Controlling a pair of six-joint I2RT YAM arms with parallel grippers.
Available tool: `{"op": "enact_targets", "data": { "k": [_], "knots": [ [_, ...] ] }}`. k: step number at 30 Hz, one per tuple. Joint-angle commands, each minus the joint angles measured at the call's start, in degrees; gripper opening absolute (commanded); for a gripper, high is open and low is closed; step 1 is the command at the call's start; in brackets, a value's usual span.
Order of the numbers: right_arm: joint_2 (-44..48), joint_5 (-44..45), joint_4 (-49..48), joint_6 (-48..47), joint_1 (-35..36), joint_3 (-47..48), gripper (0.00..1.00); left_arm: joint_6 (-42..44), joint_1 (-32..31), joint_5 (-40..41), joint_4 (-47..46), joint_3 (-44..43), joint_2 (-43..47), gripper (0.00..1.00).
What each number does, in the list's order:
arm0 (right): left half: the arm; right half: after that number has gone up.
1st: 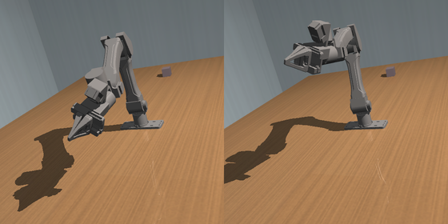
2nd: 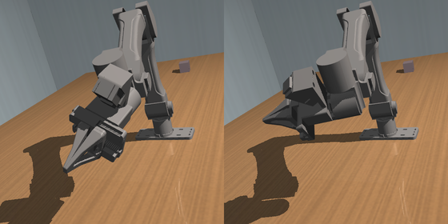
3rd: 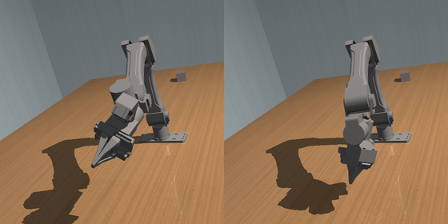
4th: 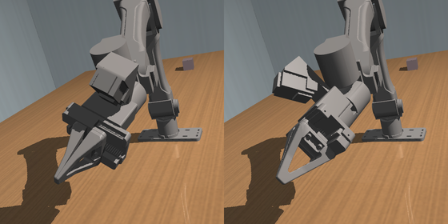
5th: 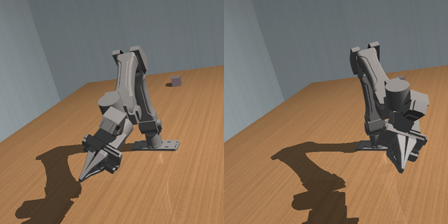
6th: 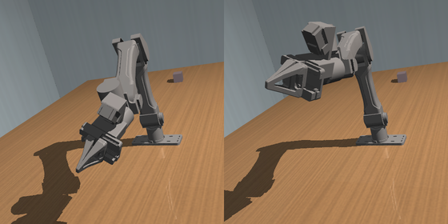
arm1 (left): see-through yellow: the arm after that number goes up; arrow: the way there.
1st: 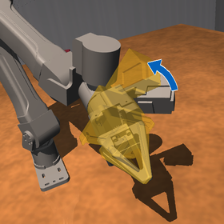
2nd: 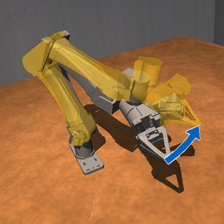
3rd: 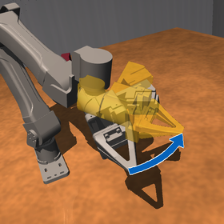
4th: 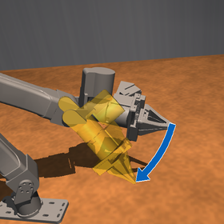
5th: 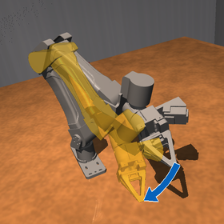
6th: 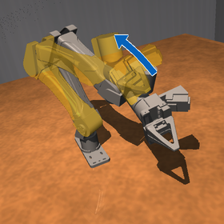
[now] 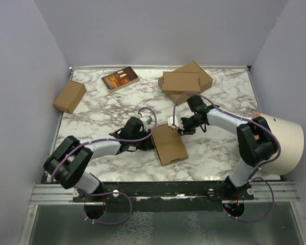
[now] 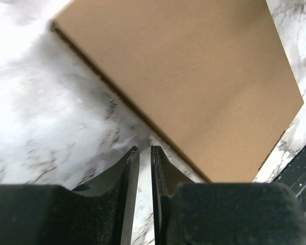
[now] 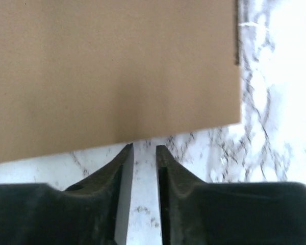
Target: Fold the paper box
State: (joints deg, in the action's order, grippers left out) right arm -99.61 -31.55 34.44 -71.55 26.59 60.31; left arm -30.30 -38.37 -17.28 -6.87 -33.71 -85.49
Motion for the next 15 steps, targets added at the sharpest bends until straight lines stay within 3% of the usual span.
{"op": "enact_targets", "data": {
  "k": [1, 4, 8, 10, 14, 15],
  "knots": [
    [8.13, -5.44, -1.98, 3.38, -5.22, -1.11, 0.31, 2.02, 2.45, 5.32, -1.49, 2.97, 8.67, 0.20],
    [12.75, -5.99, -6.19, 12.22, -6.20, -2.48, 0.55, 4.49, 3.18, 8.41, 0.48, 4.11, 14.05, 0.24],
    [16.05, -10.58, -8.02, 24.59, -6.28, -0.90, 0.70, 5.84, 3.48, 12.20, 1.05, 4.75, 21.21, 0.32],
    [16.41, -15.53, -8.79, 30.85, -6.49, -0.33, 0.75, 4.95, 3.61, 12.92, -1.73, 6.07, 24.69, 0.46],
    [14.28, -31.15, -12.27, 43.84, -8.14, -1.48, 0.85, -2.52, 3.83, 13.23, -12.57, 11.85, 30.40, 0.96],
    [13.06, -34.03, -12.42, 44.85, -8.93, -1.74, 0.85, -4.59, 3.83, 12.47, -15.57, 13.49, 31.10, 0.99]
  ]
}}
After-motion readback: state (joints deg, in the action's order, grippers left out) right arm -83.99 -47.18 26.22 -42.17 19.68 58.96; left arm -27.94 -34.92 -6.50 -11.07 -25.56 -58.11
